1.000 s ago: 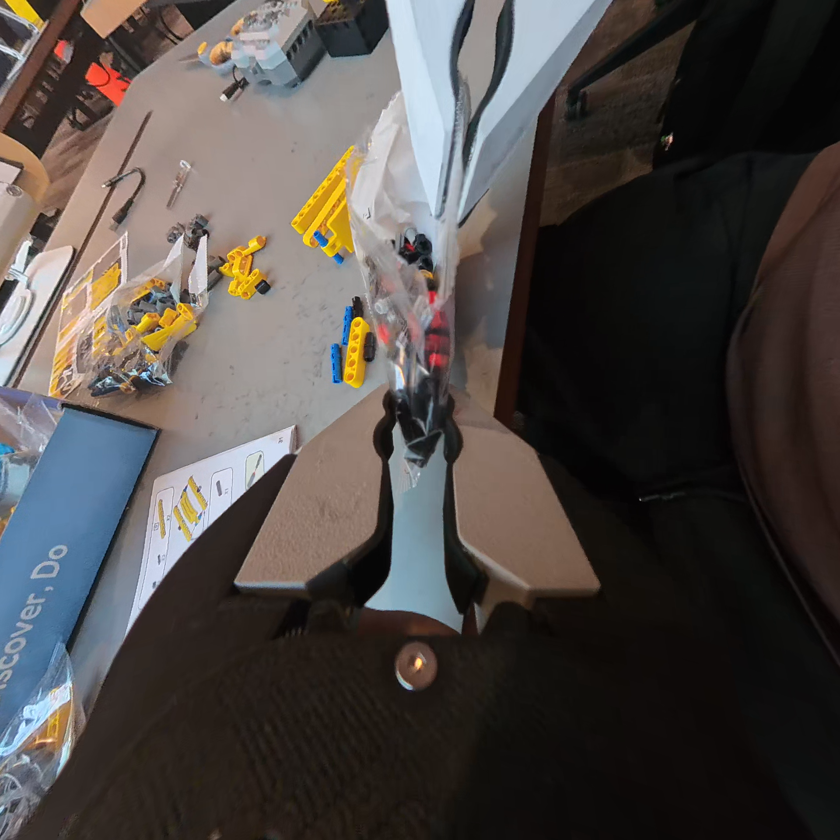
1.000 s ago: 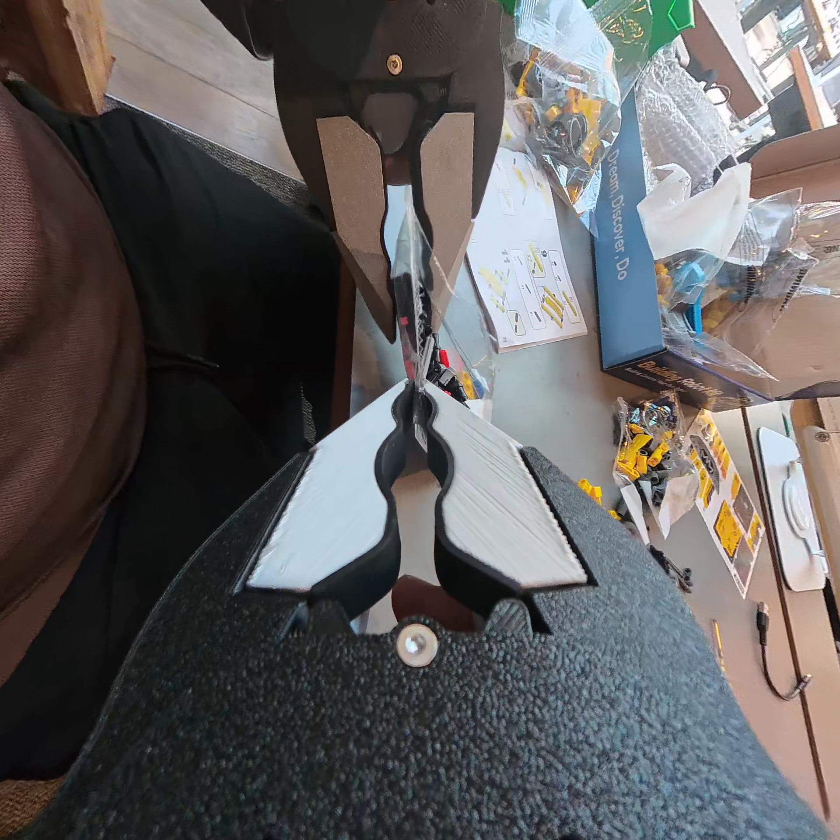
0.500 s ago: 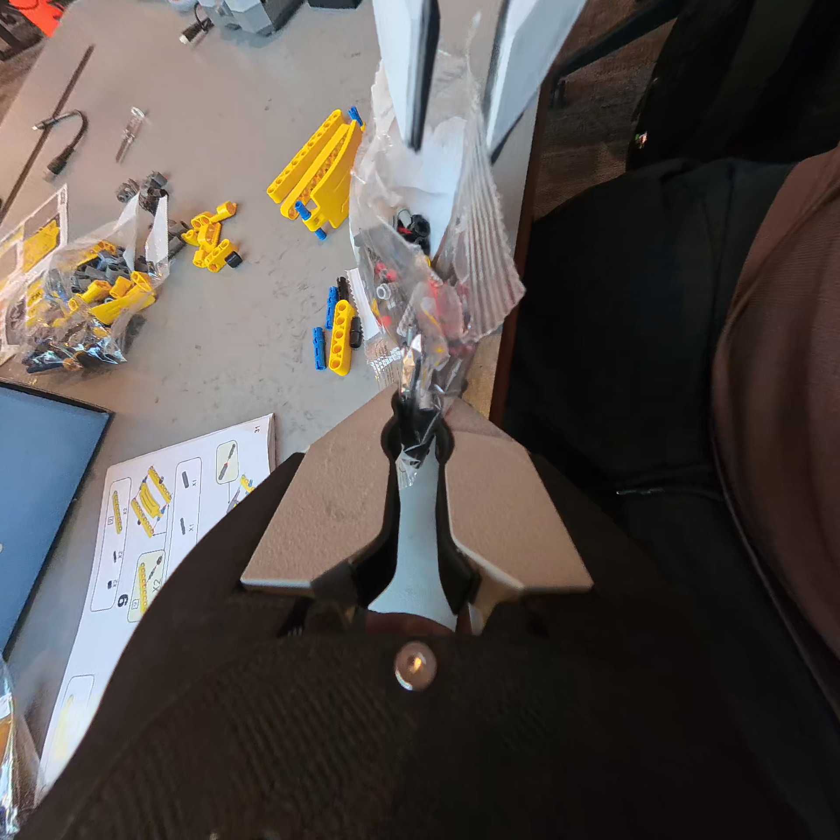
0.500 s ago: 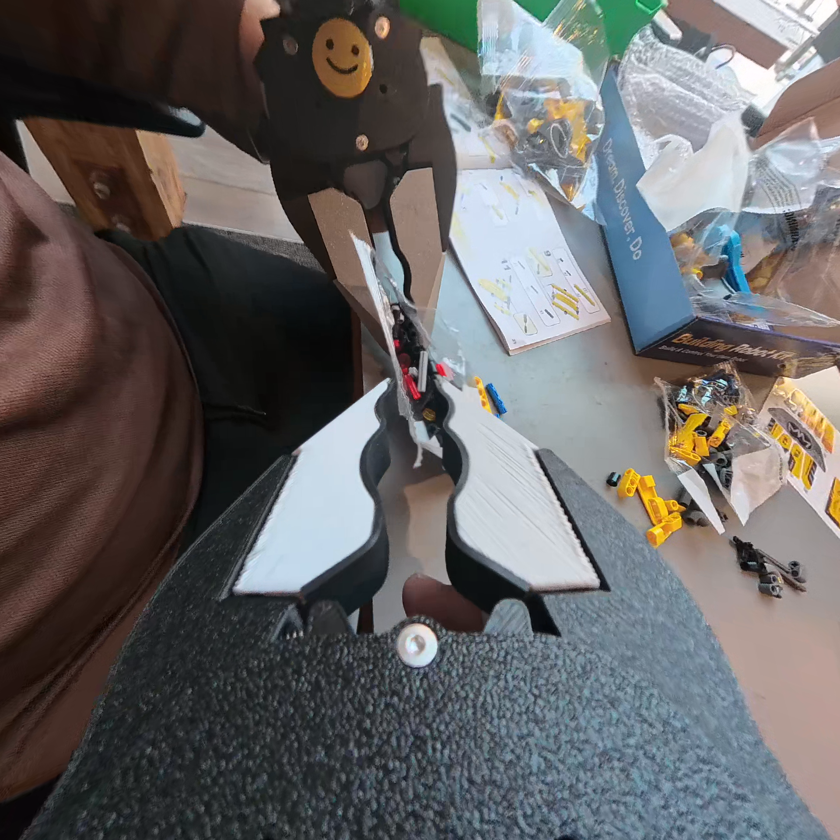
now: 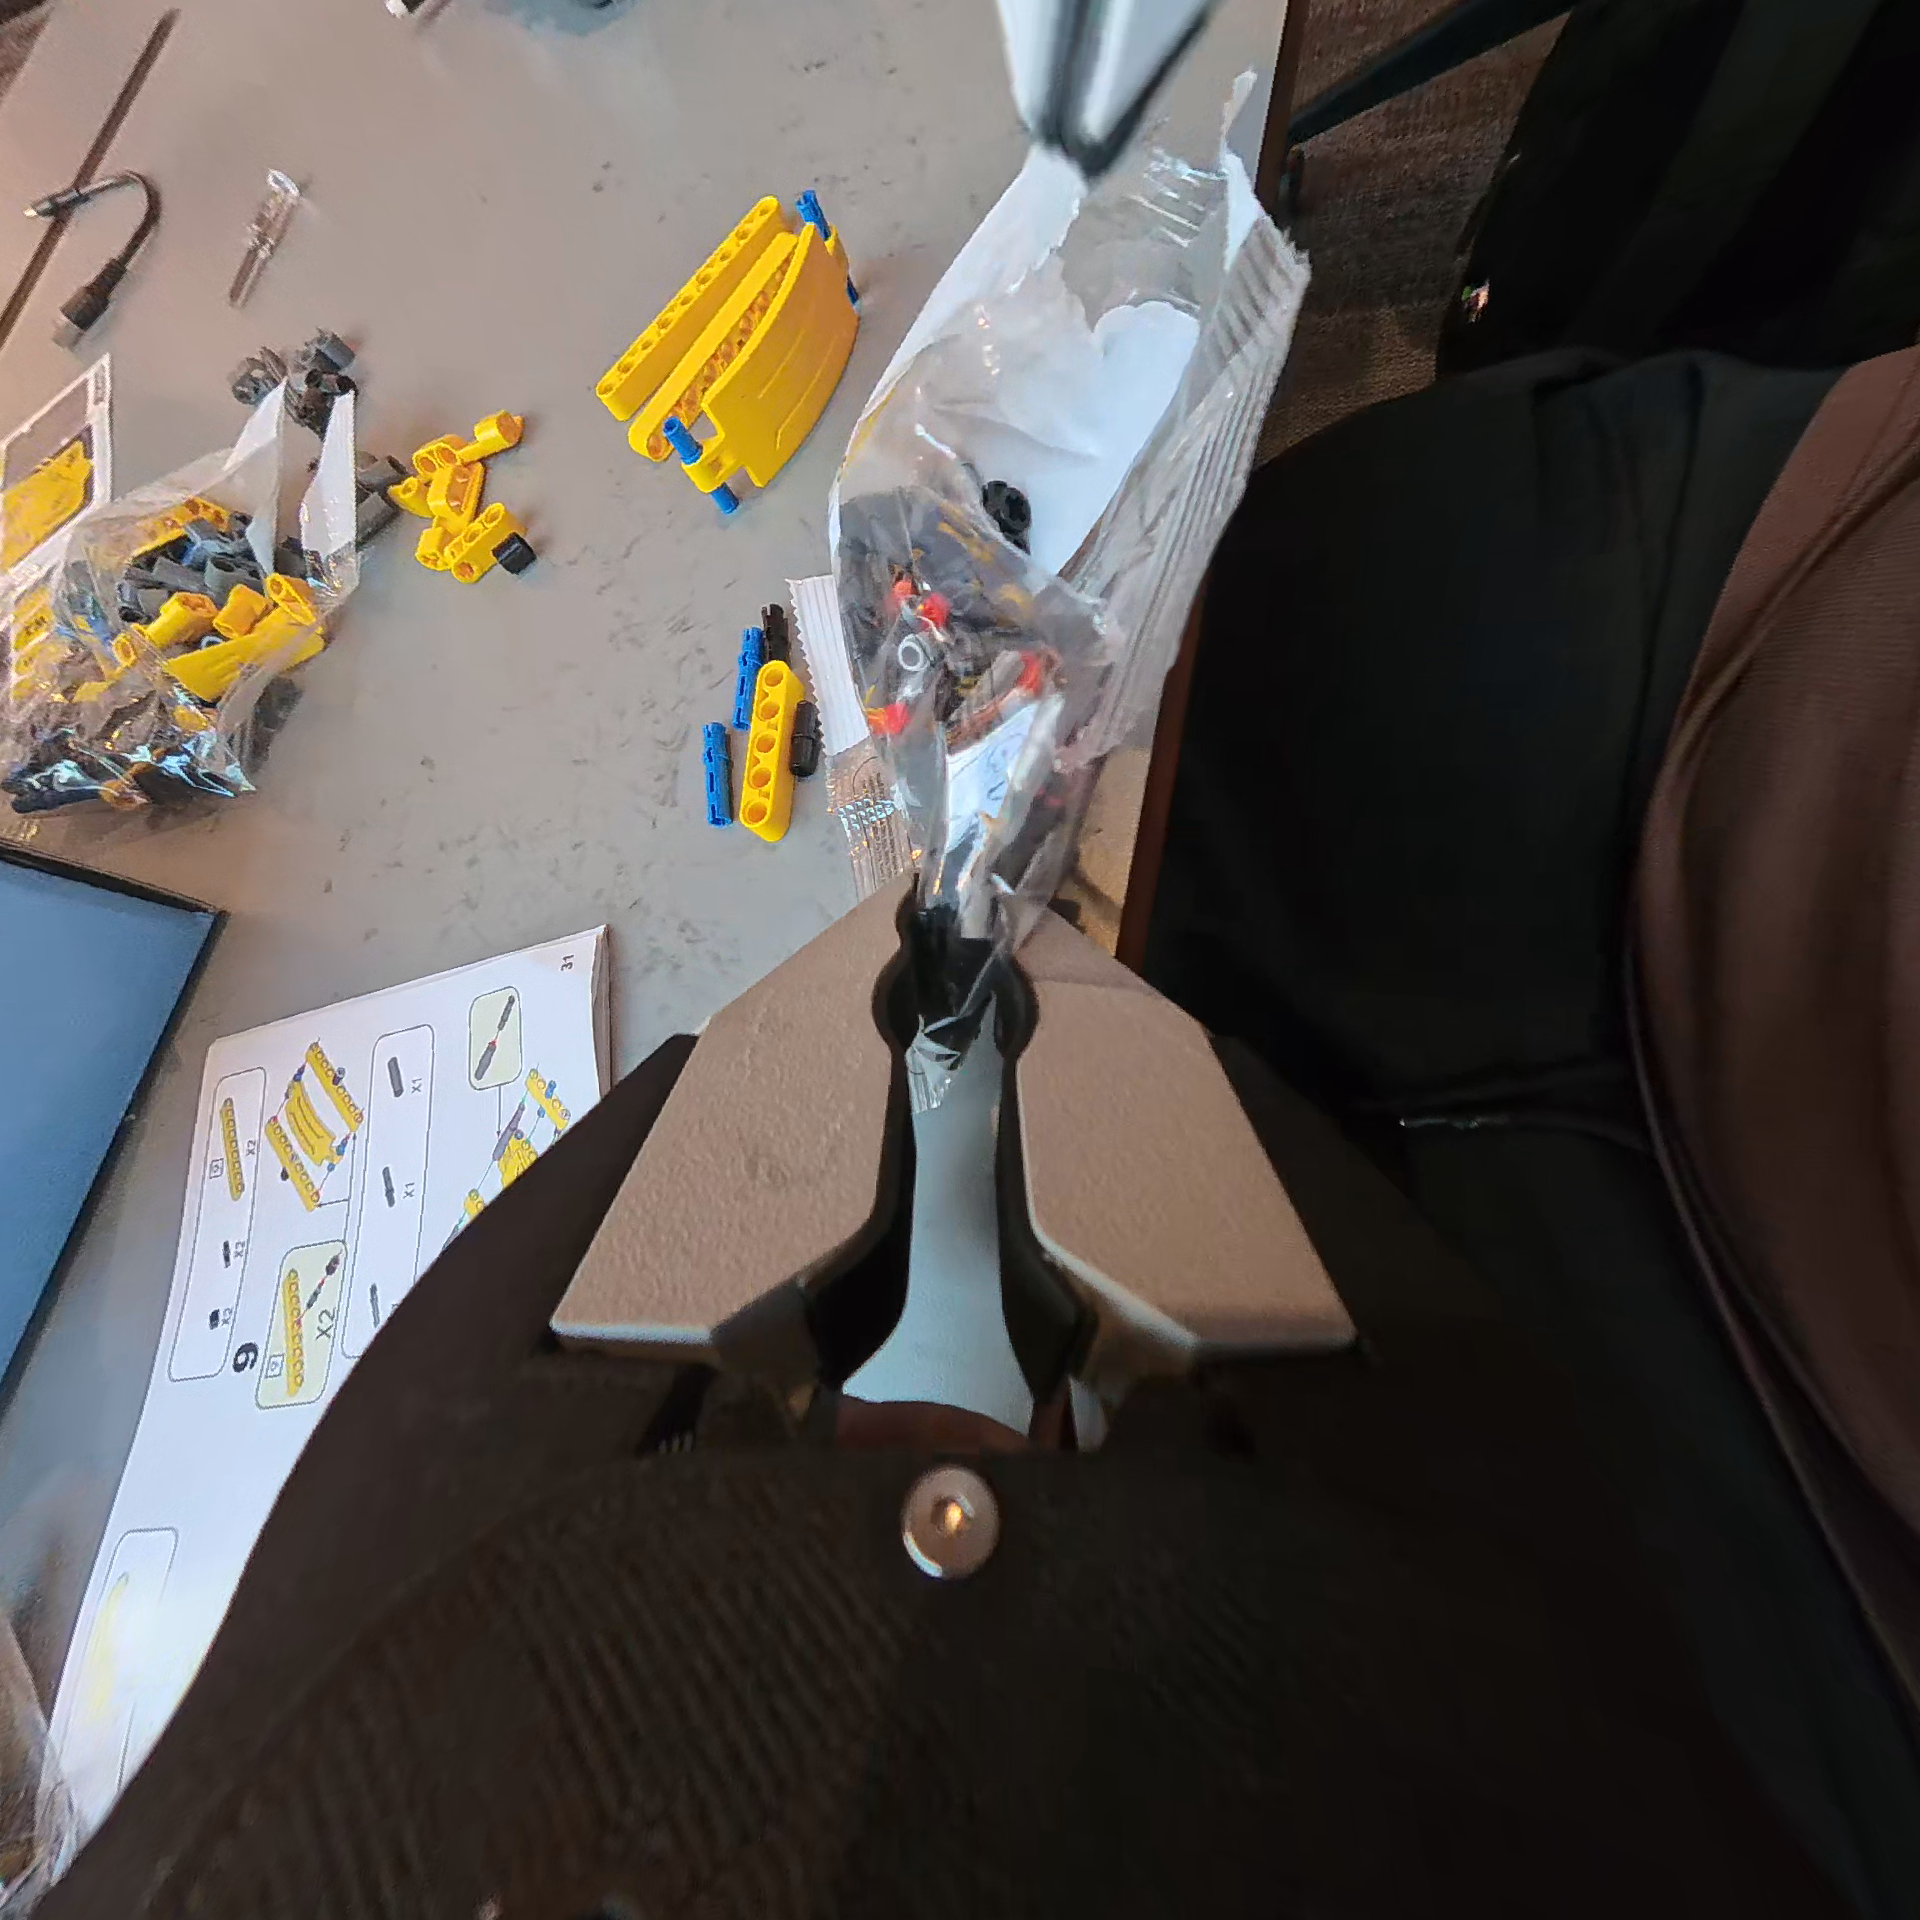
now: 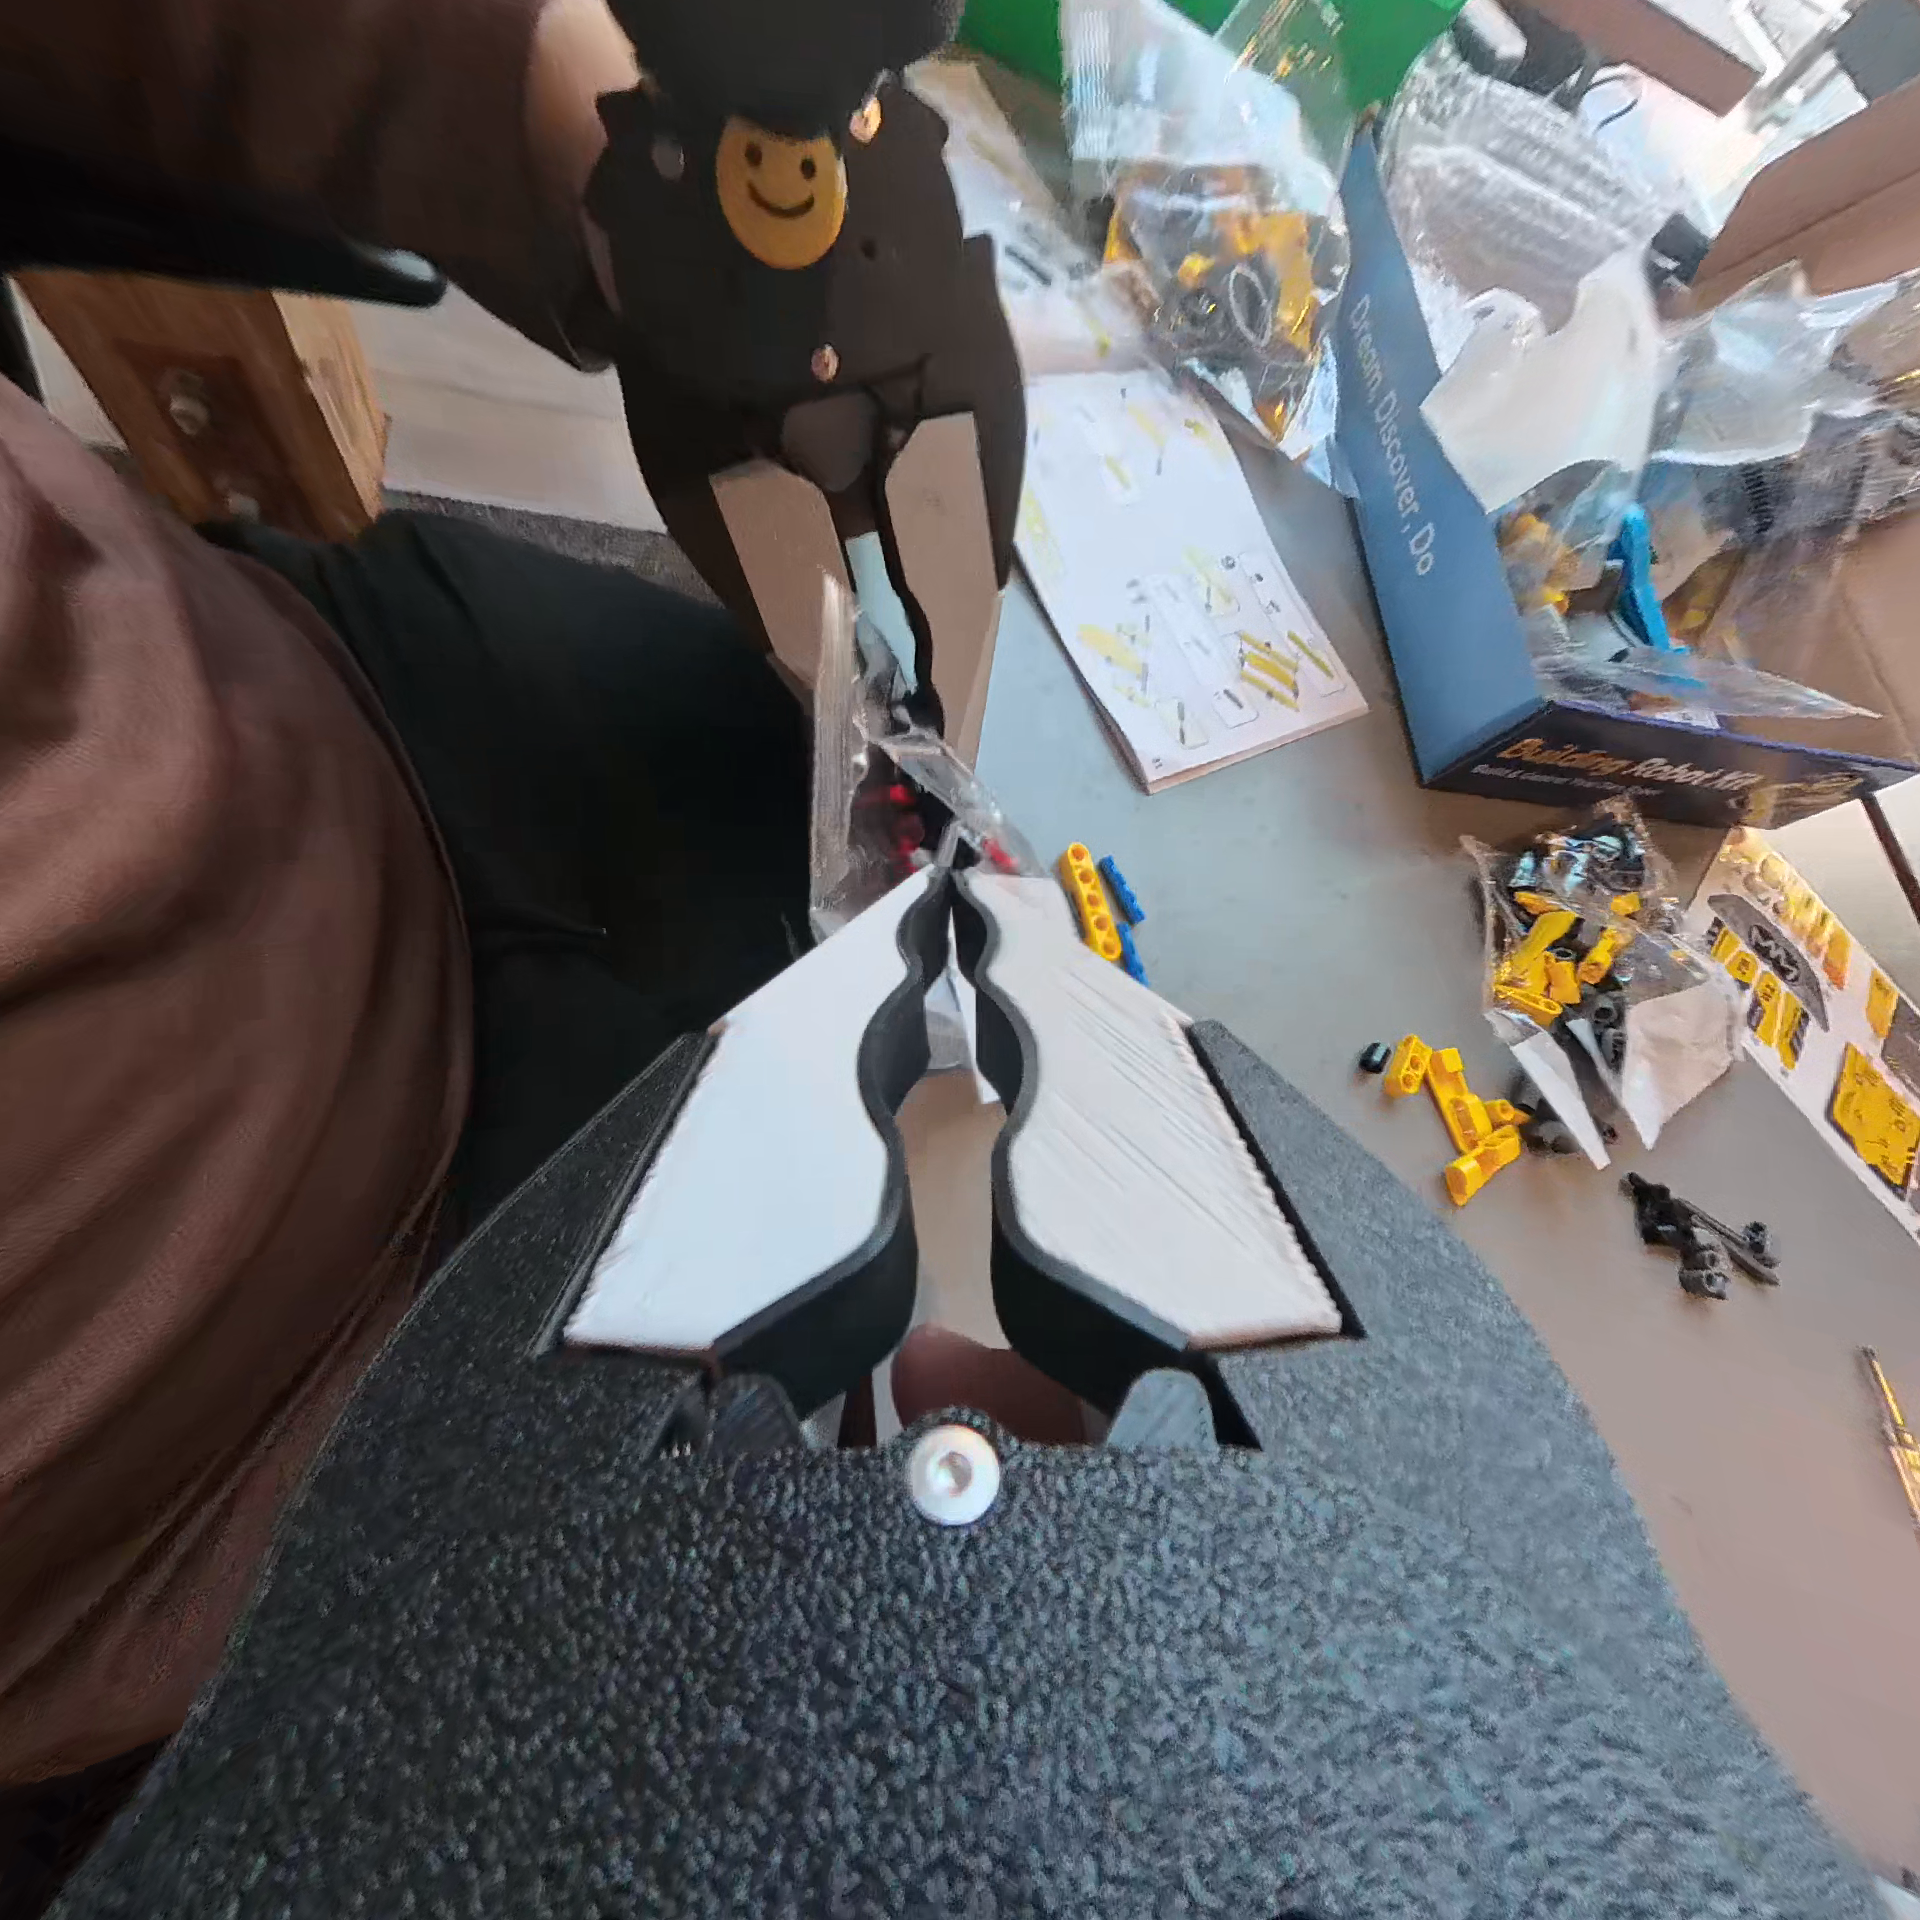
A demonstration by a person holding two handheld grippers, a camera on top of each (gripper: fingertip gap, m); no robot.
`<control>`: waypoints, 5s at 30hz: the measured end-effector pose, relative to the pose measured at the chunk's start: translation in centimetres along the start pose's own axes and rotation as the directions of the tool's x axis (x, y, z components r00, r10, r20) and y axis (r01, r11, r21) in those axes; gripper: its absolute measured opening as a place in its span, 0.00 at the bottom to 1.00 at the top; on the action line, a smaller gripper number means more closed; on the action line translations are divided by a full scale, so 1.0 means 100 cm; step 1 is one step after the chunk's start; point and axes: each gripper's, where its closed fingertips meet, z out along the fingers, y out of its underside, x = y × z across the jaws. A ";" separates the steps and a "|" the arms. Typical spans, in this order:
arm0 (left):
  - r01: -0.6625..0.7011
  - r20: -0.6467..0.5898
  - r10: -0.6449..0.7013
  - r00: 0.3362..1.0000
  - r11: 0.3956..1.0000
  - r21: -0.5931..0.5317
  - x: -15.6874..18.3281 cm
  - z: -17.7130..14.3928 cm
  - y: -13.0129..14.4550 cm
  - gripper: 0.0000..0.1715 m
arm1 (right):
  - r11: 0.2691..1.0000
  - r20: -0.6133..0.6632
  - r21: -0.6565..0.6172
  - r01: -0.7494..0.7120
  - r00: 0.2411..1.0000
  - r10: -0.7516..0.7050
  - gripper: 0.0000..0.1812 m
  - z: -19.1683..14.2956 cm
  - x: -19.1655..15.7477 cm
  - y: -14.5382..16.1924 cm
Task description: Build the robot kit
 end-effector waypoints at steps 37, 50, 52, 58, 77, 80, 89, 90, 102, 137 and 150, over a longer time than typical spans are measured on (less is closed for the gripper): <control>0.111 -0.075 -0.104 0.992 0.989 0.102 0.010 0.002 -0.018 0.03 | 0.897 0.011 -0.391 0.204 0.976 -0.217 0.02 0.026 0.005 0.047; 0.111 -0.078 -0.102 0.992 0.986 0.121 0.010 0.000 -0.020 0.03 | 0.876 0.020 -0.445 0.187 0.980 -0.199 0.02 0.030 0.008 0.050; 0.108 -0.078 -0.099 0.992 0.987 0.118 0.011 0.000 -0.019 0.03 | 0.876 0.020 -0.446 0.182 0.981 -0.193 0.02 0.031 0.007 0.051; 0.104 -0.076 -0.095 0.993 0.988 0.111 0.011 0.001 -0.019 0.03 | 0.882 0.008 -0.442 0.161 0.984 -0.176 0.03 0.032 0.007 0.054; 0.104 -0.079 -0.096 0.992 0.990 0.097 0.012 0.002 -0.017 0.03 | 0.883 0.025 -0.445 0.151 0.987 -0.156 0.05 0.039 0.006 0.059; 0.104 -0.079 -0.097 0.992 0.990 0.097 0.012 0.002 -0.017 0.03 | 0.883 0.027 -0.445 0.149 0.988 -0.153 0.05 0.040 0.005 0.060; 0.108 -0.082 -0.100 0.992 0.989 0.098 0.012 0.002 -0.017 0.03 | 0.898 0.034 -0.422 0.126 0.992 -0.124 0.04 0.040 0.004 0.062; 0.107 -0.082 -0.099 0.992 0.989 0.097 0.012 0.002 -0.017 0.03 | 0.899 0.034 -0.421 0.124 0.992 -0.122 0.04 0.041 0.004 0.062; 0.109 -0.084 -0.101 0.991 0.990 0.092 0.012 0.003 -0.016 0.03 | 0.904 0.031 -0.411 0.116 0.993 -0.114 0.04 0.042 0.003 0.065; 0.181 -0.078 -0.175 0.982 0.980 0.085 0.004 0.004 -0.015 0.03 | 0.991 0.044 -0.022 -0.134 0.990 0.135 0.03 -0.005 0.012 -0.011; 0.175 -0.085 -0.168 0.982 0.981 0.084 0.006 0.004 -0.015 0.03 | 0.925 -0.218 -0.101 -0.365 0.916 0.338 0.03 0.017 0.124 0.052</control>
